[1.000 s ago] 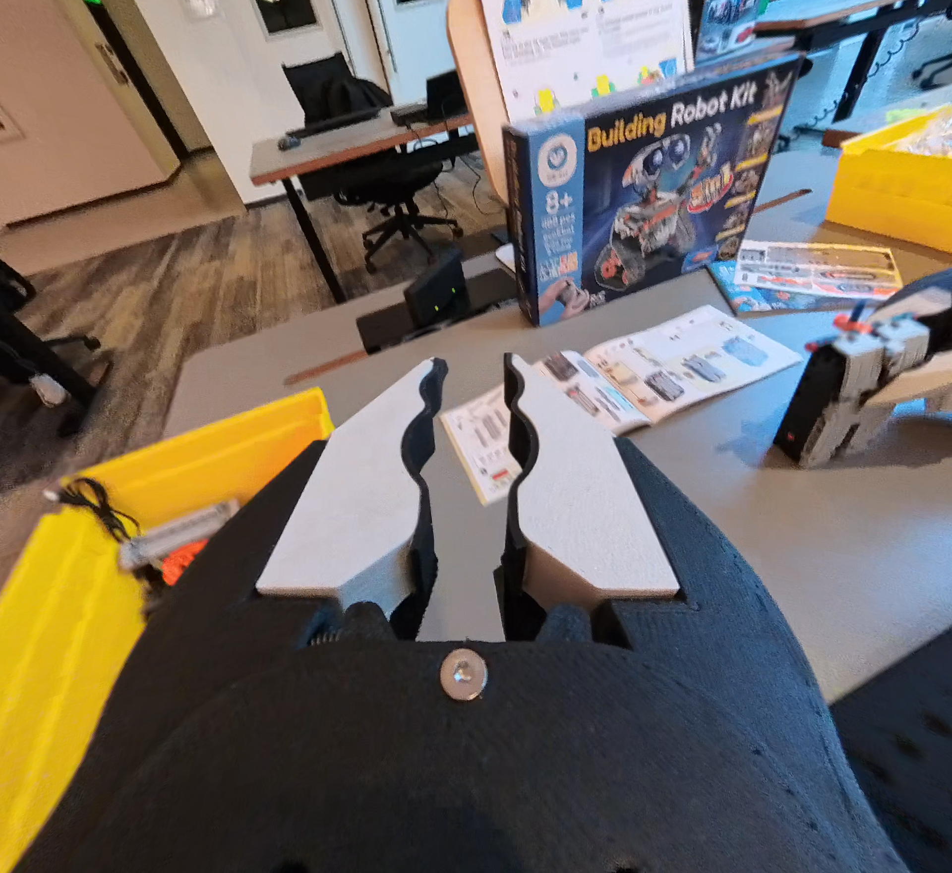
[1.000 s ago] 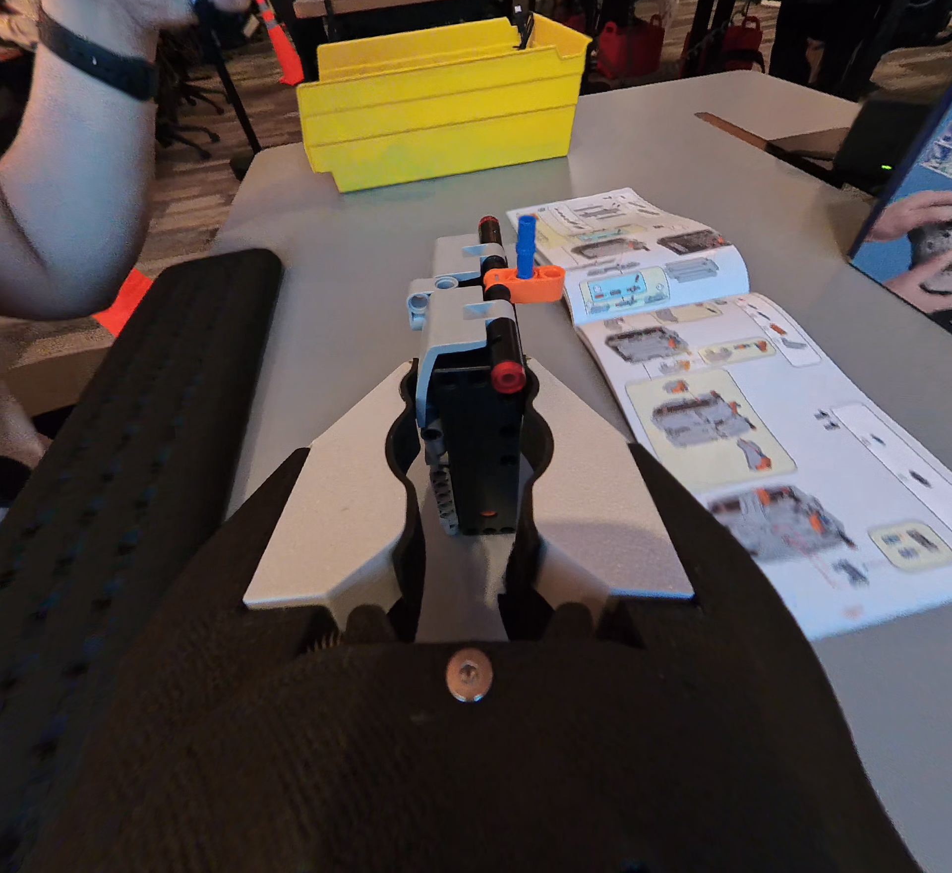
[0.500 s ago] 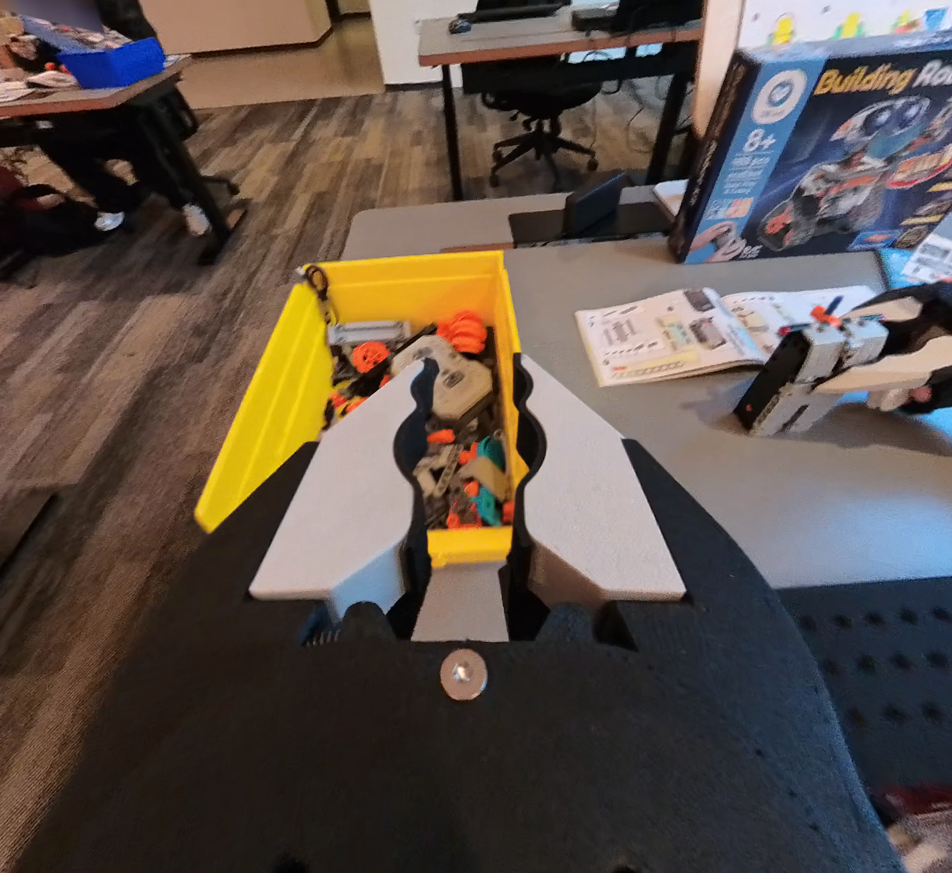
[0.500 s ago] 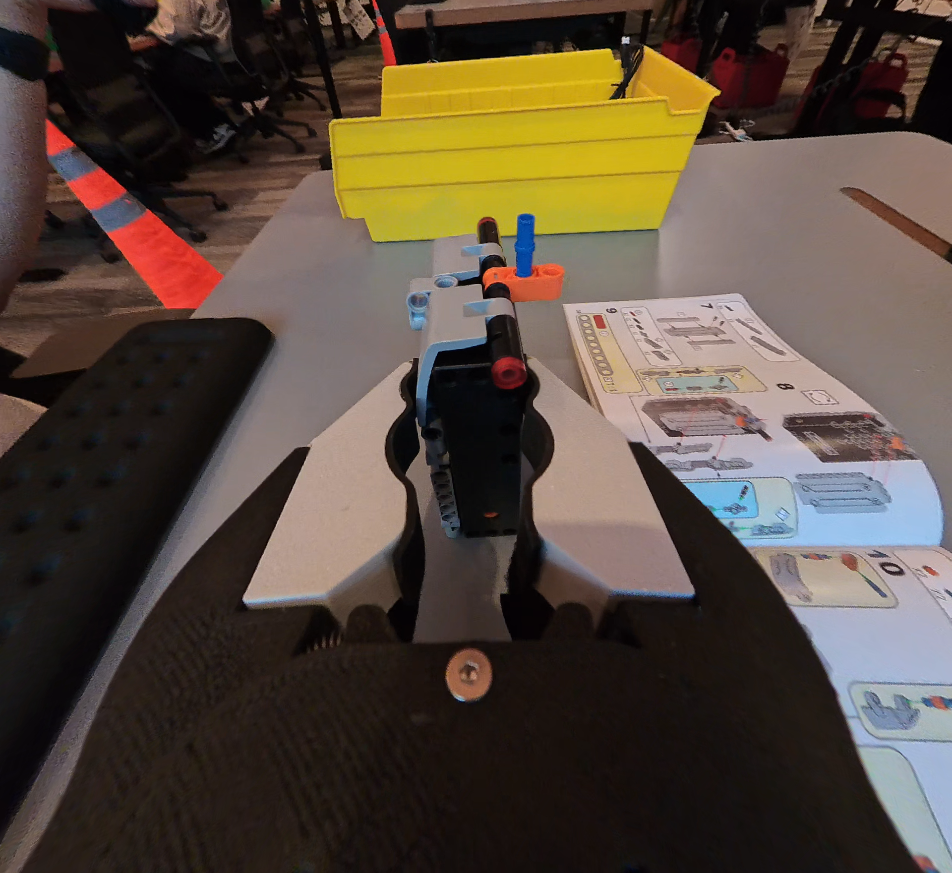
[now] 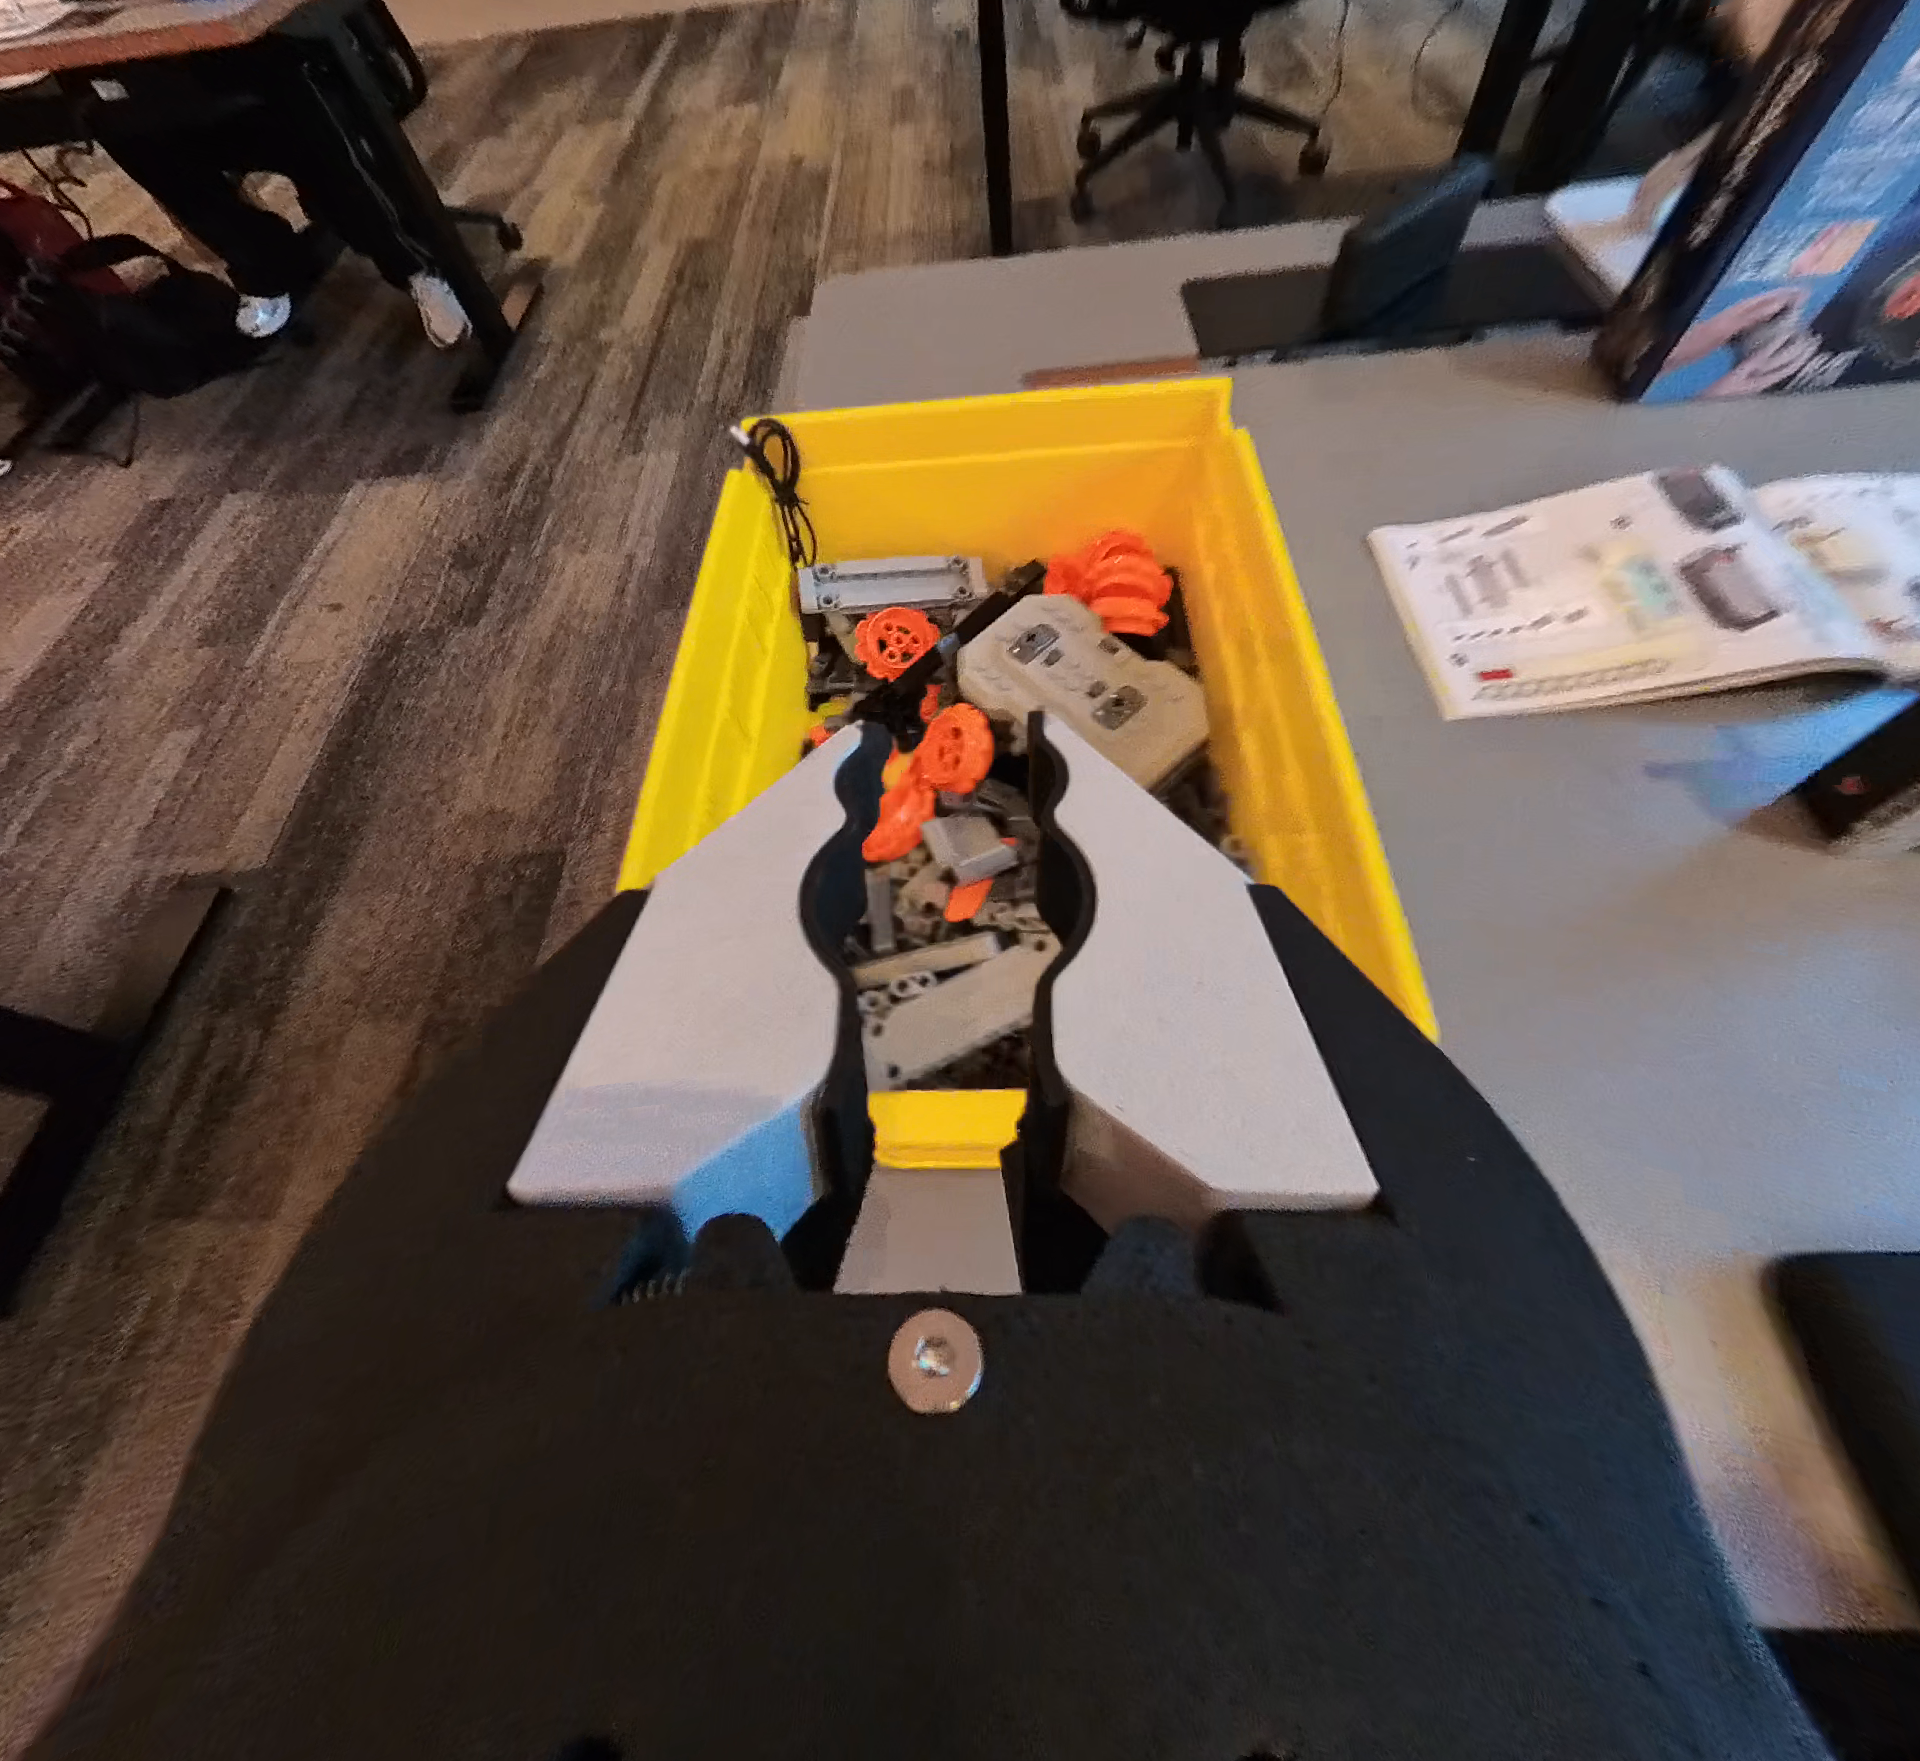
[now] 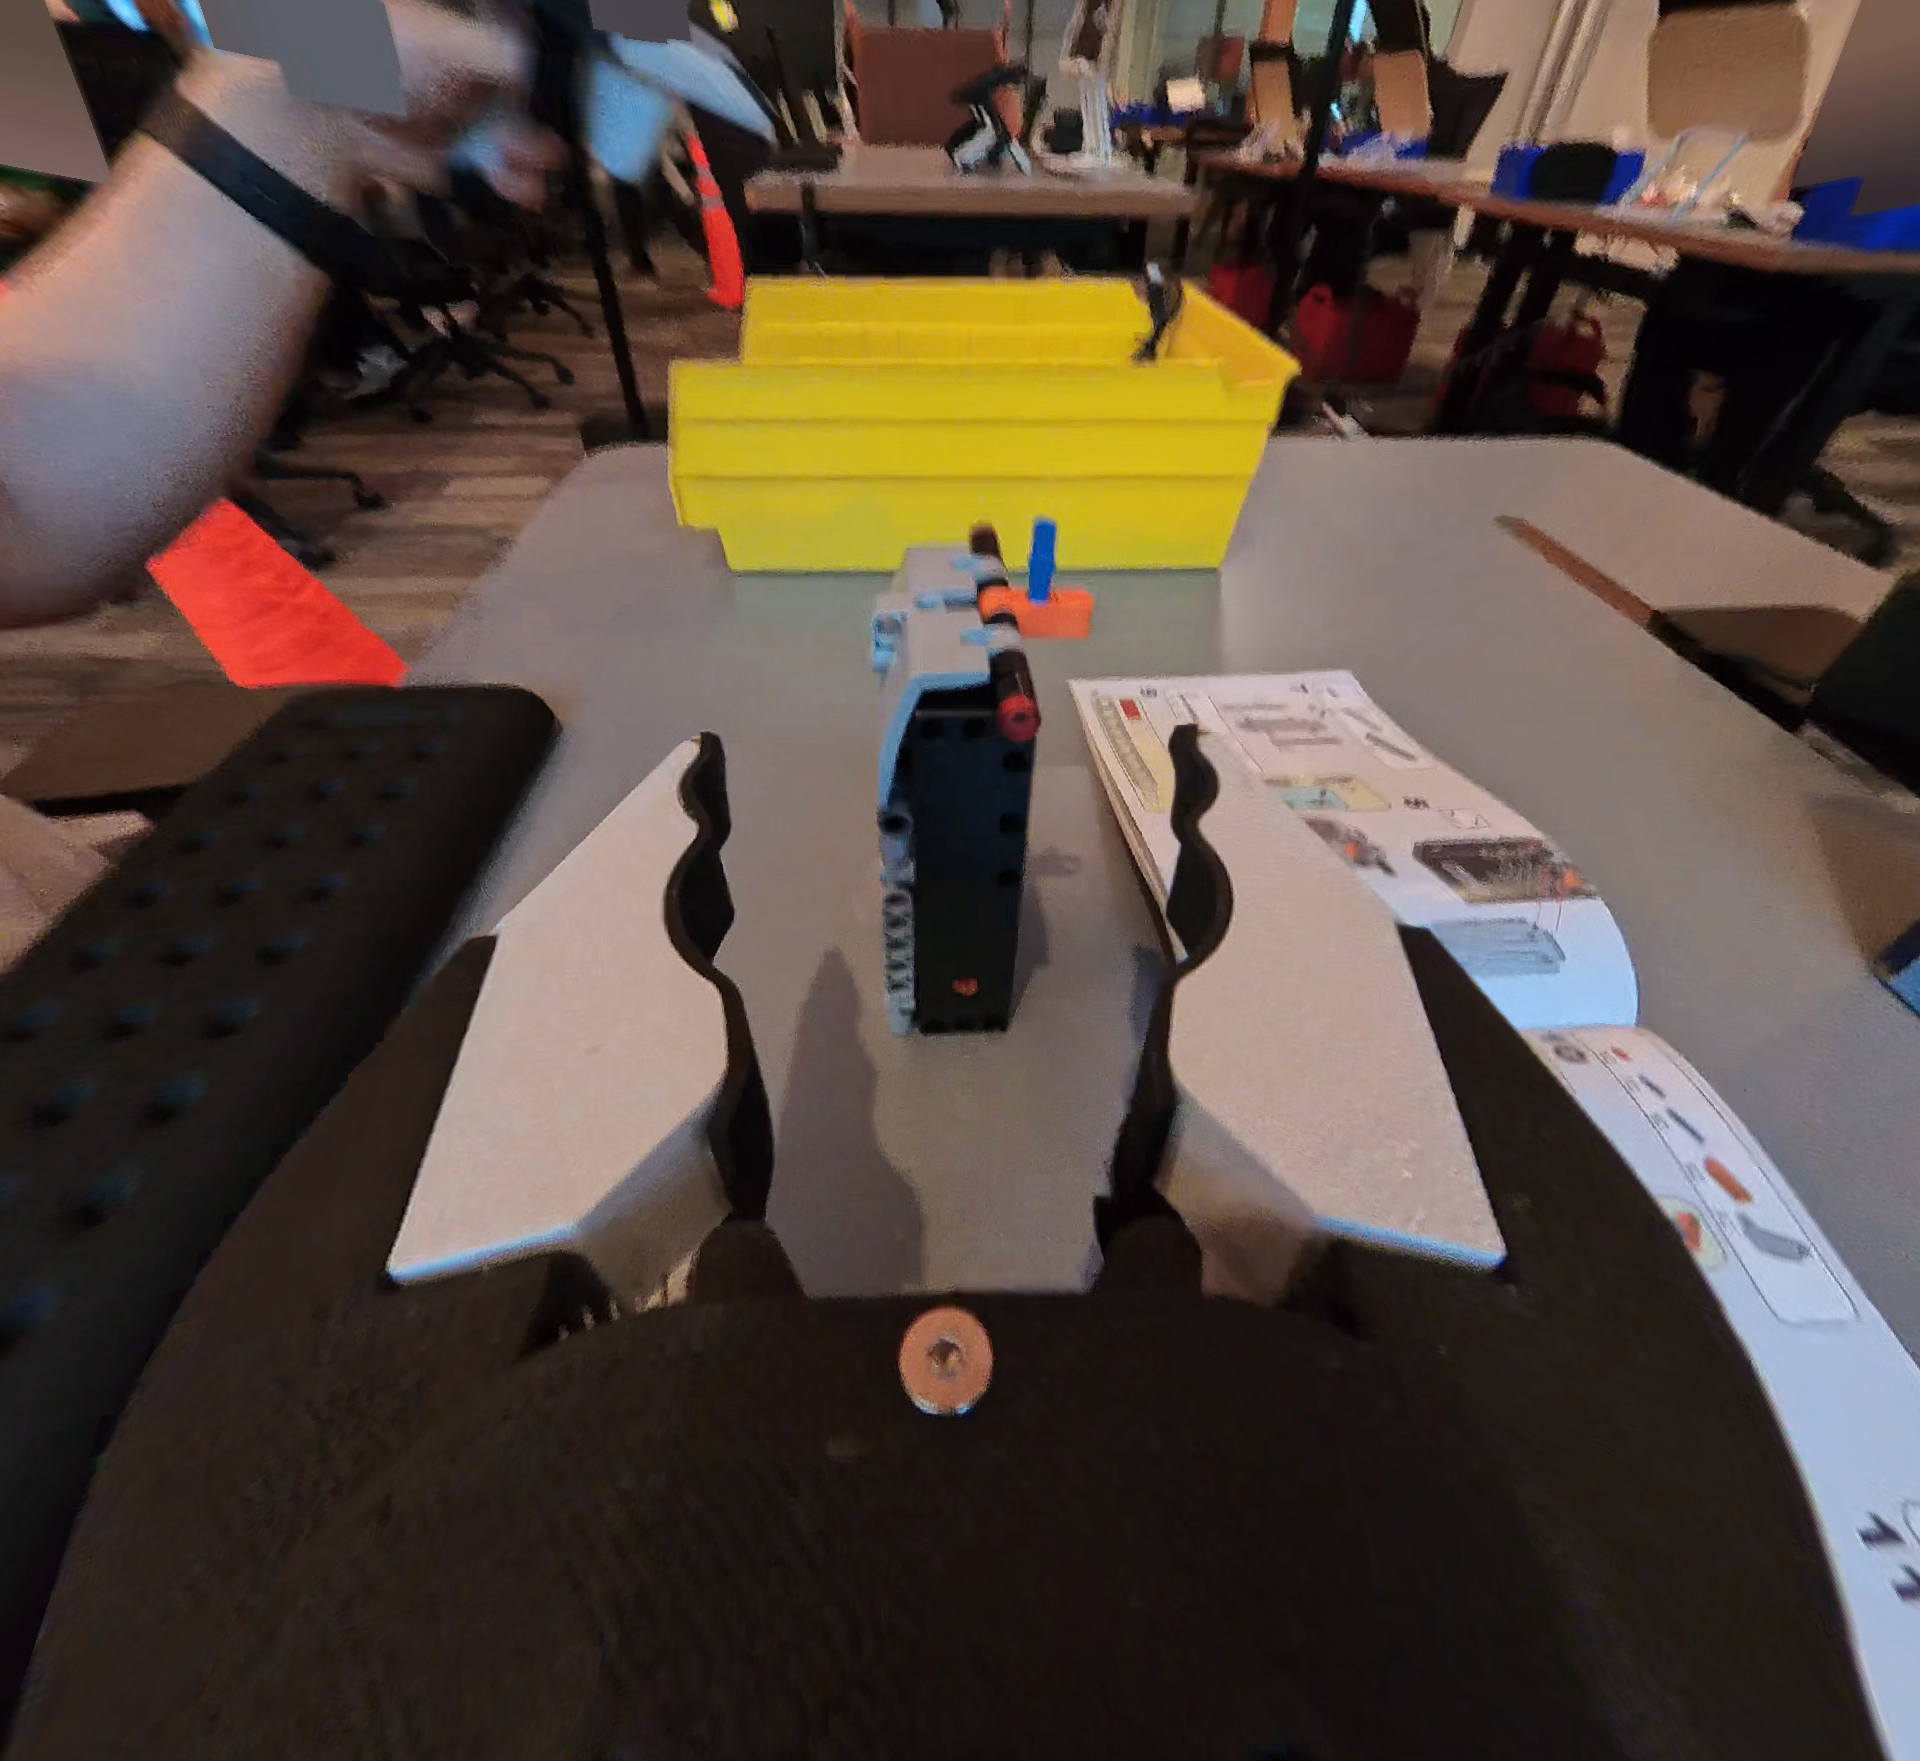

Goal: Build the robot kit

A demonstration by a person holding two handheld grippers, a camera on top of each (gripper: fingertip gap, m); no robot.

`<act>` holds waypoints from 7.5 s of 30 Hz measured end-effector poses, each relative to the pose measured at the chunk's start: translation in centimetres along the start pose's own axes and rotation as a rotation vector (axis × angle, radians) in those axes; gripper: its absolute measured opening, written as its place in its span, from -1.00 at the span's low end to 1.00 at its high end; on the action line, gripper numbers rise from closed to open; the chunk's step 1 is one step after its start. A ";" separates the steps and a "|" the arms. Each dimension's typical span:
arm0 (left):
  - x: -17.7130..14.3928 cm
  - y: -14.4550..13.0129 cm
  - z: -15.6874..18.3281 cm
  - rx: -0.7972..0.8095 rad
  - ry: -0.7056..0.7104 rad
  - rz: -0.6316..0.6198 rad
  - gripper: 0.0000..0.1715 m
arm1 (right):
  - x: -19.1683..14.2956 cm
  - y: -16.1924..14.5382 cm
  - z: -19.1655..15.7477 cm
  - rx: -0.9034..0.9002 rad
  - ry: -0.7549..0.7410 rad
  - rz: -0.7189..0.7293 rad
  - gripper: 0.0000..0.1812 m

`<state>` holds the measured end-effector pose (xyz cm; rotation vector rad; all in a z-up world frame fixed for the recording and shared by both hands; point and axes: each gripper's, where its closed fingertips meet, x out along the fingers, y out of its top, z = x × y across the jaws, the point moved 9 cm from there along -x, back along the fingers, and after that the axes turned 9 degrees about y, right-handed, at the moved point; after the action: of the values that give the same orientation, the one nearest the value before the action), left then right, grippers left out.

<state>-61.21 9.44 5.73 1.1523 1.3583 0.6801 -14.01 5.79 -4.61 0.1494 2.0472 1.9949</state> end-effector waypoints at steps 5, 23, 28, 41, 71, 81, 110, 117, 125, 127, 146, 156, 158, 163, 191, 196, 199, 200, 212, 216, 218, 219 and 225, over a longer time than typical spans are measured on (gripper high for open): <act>5.5 1.3 -0.6 0.157 -0.071 -0.094 -0.80 | -1.9 3.0 -0.8 0.032 0.063 0.124 -0.05; 18.4 -0.6 -0.7 1.484 -0.559 -0.569 -0.72 | -3.1 7.2 -2.2 -0.085 -0.294 0.191 -0.34; 19.5 -2.5 -0.3 1.590 -0.635 -0.662 -0.72 | -5.2 7.2 -1.9 -0.039 -0.307 0.273 -0.36; 21.5 -4.8 -0.1 1.774 -0.607 -0.665 -0.67 | -6.7 7.8 -2.4 -0.006 -0.243 0.390 -0.41; 21.5 -5.9 0.3 2.002 -0.632 -0.686 -0.73 | -7.1 7.6 -2.3 0.011 -0.225 0.416 -0.44; 21.6 -5.8 0.4 1.977 -0.632 -0.740 -0.69 | -6.9 7.5 -2.3 0.015 -0.214 0.407 -0.44; 22.0 -6.0 0.4 1.940 -0.623 -0.838 -0.80 | -6.9 7.7 -2.6 0.007 -0.187 0.402 -0.46; 21.3 -5.2 0.0 1.913 -0.616 -0.782 -0.83 | -6.8 7.7 -2.6 0.004 -0.185 0.397 -0.46; 21.1 -4.7 -0.2 1.841 -0.613 -0.747 -0.84 | -6.8 7.8 -2.7 -0.002 -0.188 0.398 -0.47; 20.9 -4.7 -0.2 1.849 -0.613 -0.739 -0.84 | -6.9 7.7 -2.7 -0.001 -0.189 0.399 -0.47; 11.8 2.2 5.8 1.614 -0.716 -0.229 -0.84 | -7.2 8.0 -2.8 -0.006 -0.187 0.409 -0.47; 7.8 5.0 12.8 1.316 -0.845 -0.080 -0.84 | -7.3 7.8 -2.7 0.003 -0.186 0.410 -0.47; 7.4 4.3 15.2 1.230 -0.915 -0.092 -0.84 | -7.3 7.8 -2.6 0.004 -0.186 0.410 -0.47; 7.8 1.7 19.6 1.177 -1.028 -0.140 -0.84 | -7.3 7.4 -2.3 0.014 -0.196 0.393 -0.47; 11.3 -4.4 25.0 1.499 -0.950 -0.280 -0.83 | -7.9 7.6 -2.6 0.000 -0.194 0.392 -0.47; 11.4 -4.7 24.8 1.496 -0.972 -0.309 -0.83 | -7.9 7.6 -2.6 0.000 -0.195 0.393 -0.47; 11.6 -4.8 24.8 1.498 -0.968 -0.310 -0.83 | -7.9 7.6 -2.6 0.002 -0.195 0.393 -0.47; 11.6 -4.8 24.8 1.499 -0.970 -0.313 -0.83 | -7.9 7.6 -2.6 0.001 -0.195 0.393 -0.47; 11.7 -5.2 24.7 1.525 -0.983 -0.322 -0.84 | -8.2 7.7 -2.6 -0.003 -0.204 0.397 -0.46; 11.9 -5.1 24.7 1.508 -0.995 -0.328 -0.80 | -8.2 7.7 -2.6 -0.005 -0.203 0.396 -0.46; 11.9 -4.8 24.6 1.484 -0.997 -0.316 -0.74 | -8.3 7.7 -2.7 -0.009 -0.208 0.392 -0.46; 11.8 -4.3 24.5 1.463 -0.991 -0.292 -0.71 | -8.4 7.7 -2.7 -0.012 -0.210 0.390 -0.46; 9.3 4.6 20.0 1.175 -0.889 -0.054 -0.73 | -9.0 7.9 -2.7 -0.013 -0.216 0.416 -0.46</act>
<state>-39.49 14.84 3.14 1.9630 0.9160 -0.7818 -7.09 1.09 4.35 0.8104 1.9834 2.1049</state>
